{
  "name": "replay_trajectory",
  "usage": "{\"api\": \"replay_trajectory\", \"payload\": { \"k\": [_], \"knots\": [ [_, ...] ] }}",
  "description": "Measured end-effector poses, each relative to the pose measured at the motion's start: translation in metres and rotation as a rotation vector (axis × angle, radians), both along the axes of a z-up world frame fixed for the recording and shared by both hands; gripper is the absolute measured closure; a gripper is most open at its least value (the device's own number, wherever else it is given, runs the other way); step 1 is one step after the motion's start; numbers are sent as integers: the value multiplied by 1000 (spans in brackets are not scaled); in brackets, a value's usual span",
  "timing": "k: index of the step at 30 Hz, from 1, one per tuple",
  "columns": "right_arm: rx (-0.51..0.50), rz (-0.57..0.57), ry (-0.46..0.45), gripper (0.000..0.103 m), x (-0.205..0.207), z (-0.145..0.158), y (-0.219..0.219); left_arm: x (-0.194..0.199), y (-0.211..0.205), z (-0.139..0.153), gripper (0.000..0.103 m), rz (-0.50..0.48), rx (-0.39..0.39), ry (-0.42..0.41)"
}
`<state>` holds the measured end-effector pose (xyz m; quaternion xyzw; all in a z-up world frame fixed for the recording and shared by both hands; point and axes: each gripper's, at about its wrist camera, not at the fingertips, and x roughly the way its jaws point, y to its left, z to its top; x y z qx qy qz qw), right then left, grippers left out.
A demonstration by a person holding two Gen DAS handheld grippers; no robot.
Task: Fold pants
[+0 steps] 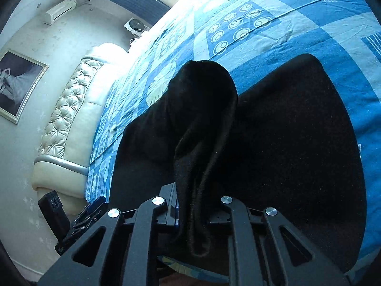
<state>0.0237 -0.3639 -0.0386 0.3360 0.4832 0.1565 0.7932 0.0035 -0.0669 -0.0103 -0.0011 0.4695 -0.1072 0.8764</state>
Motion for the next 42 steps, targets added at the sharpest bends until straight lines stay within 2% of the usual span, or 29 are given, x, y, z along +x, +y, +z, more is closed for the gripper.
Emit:
{"api": "replay_trajectory", "payload": {
  "k": [7,12,16,23,26,42],
  "knots": [
    [-24,-33,-119,90,-13,48,-17,1,-1,-1,10,0,8,8],
    [-51,-86,-141,91,-21,60,-44,1,-6,-1,10,-10,10,12],
    [-62,-133,-110,91,-28,45,-67,2,-11,-1,10,-21,14,14],
    [-60,-183,-9,91,-32,-5,-86,3,-22,-2,10,-42,27,17],
    [-1,-205,-8,91,-34,-17,-93,2,-26,-1,10,-50,30,16],
    [132,-222,-7,88,-42,-30,-108,2,-32,-3,10,-58,35,24]
  ]
}}
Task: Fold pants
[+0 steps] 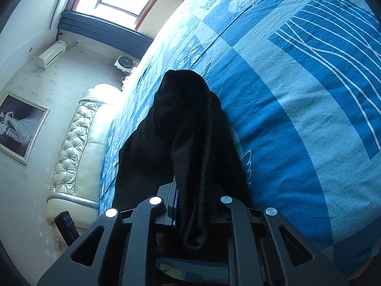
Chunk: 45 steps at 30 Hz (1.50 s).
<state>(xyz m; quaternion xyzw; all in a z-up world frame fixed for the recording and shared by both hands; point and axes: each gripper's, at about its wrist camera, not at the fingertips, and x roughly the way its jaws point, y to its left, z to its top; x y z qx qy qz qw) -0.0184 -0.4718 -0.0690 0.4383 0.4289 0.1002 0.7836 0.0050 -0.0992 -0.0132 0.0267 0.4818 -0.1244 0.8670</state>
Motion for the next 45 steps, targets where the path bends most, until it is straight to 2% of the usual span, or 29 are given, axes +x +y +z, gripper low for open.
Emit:
{"api": "replay_trajectory", "payload": {
  "k": [5,6,7,8,9,11,14,17,21,24,27,28,29,31,35,40,45],
  "knots": [
    [13,-60,5,81,-16,1,-25,1,5,-2,10,6,-34,31],
    [0,-92,19,75,-22,4,-28,2,8,-2,10,4,-55,44],
    [-27,-123,37,60,-28,7,-34,3,10,-2,10,-2,-91,64],
    [-36,-137,35,53,-33,10,-38,4,13,-2,10,-14,-145,91],
    [-20,-141,21,52,-37,13,-42,5,16,-2,10,-32,-201,118],
    [38,-145,-9,38,-43,15,-47,6,15,-3,10,-78,-298,167],
    [94,-100,-22,34,-43,11,-41,7,8,-10,10,-135,-387,233],
    [92,-45,9,33,-38,1,-27,9,-3,-18,10,-165,-418,252],
    [109,40,45,32,-26,-11,-3,16,-14,-37,10,-172,-490,333],
    [68,63,40,27,-23,-15,12,24,-19,-52,10,-142,-552,396],
    [27,72,32,29,-22,-13,19,31,-21,-60,10,-113,-611,410],
    [4,74,31,33,-22,-12,22,34,-20,-62,14,-105,-624,409],
    [-23,79,39,43,-22,-12,24,35,-22,-64,28,-98,-627,411],
    [-43,83,43,49,-22,-12,26,39,-27,-69,43,-103,-623,440],
    [-62,79,31,55,-19,-5,32,40,-28,-62,57,-103,-595,429],
    [-76,105,13,57,-14,2,54,37,-19,-45,61,-88,-519,360],
    [-63,168,7,57,-2,-1,80,32,14,-38,62,-49,-479,332]
  ]
}}
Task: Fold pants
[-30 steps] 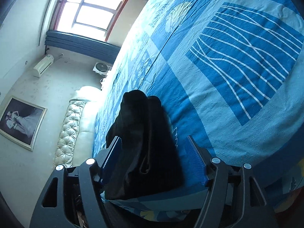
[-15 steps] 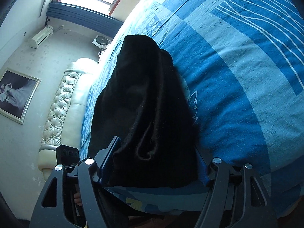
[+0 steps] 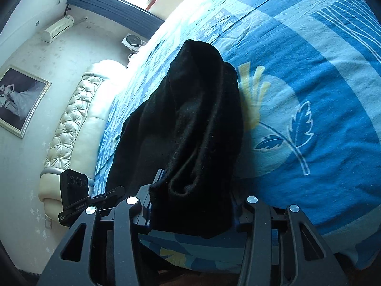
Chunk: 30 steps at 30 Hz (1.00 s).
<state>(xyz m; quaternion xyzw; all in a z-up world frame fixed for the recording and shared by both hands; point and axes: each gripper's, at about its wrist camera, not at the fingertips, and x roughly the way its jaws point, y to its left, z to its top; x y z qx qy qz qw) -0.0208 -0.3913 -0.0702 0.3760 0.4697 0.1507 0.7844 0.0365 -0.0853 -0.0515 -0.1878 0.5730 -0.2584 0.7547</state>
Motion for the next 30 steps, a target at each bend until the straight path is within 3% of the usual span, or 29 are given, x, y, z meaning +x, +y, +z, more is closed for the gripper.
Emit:
{"api": "replay_trajectory", "payload": {
  "k": [8,14,30],
  "knots": [
    [24,129,11,57,23,-11,57,-5,67,5,61,85,30,2],
    [35,177,18,57,24,-18,79,-11,93,10,61,125,55,-15],
    [40,154,28,57,24,-26,85,-16,102,8,60,109,72,-71]
  ]
}}
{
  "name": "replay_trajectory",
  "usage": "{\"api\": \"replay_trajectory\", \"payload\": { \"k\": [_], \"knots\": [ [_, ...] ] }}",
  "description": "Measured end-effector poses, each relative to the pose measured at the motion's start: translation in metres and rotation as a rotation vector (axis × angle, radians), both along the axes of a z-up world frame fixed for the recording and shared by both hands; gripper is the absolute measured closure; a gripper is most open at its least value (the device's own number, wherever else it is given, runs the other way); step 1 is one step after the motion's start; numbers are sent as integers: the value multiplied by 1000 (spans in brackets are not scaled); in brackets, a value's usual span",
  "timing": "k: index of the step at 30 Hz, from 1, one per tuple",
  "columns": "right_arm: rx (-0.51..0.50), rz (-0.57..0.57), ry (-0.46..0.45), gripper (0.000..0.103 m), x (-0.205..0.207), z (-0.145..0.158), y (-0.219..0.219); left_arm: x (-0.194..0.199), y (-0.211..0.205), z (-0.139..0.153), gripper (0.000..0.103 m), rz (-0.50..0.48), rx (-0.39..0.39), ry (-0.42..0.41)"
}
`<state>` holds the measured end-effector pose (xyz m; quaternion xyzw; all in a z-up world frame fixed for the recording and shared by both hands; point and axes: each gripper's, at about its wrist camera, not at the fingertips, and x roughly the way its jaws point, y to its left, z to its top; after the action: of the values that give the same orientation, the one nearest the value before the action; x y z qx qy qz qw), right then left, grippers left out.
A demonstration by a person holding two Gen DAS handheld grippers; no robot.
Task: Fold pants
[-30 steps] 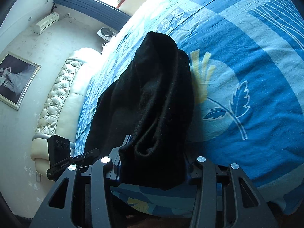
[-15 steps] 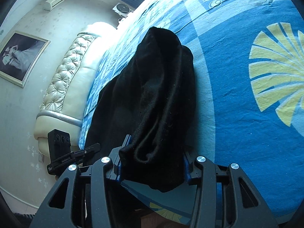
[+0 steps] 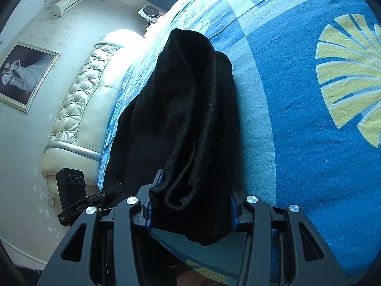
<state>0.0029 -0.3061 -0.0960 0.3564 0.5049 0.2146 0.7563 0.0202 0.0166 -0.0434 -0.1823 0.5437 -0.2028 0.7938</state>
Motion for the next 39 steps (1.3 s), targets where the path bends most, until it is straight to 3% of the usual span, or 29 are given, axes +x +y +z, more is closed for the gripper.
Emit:
{"api": "replay_trajectory", "payload": {
  "k": [25,28,32,36,39],
  "knots": [
    [9,-17,-7,57,4,4,6,-4,11,-4,56,7,-24,-3],
    [23,-22,-14,56,3,3,4,-5,11,-2,49,0,-9,-22],
    [68,-23,-28,43,3,4,3,-8,11,2,30,0,10,-59],
    [20,9,-22,35,2,16,-1,-13,25,14,24,-20,-48,-87],
    [-19,-27,-51,31,3,28,-18,-7,37,25,19,-18,-27,-138]
  ]
}}
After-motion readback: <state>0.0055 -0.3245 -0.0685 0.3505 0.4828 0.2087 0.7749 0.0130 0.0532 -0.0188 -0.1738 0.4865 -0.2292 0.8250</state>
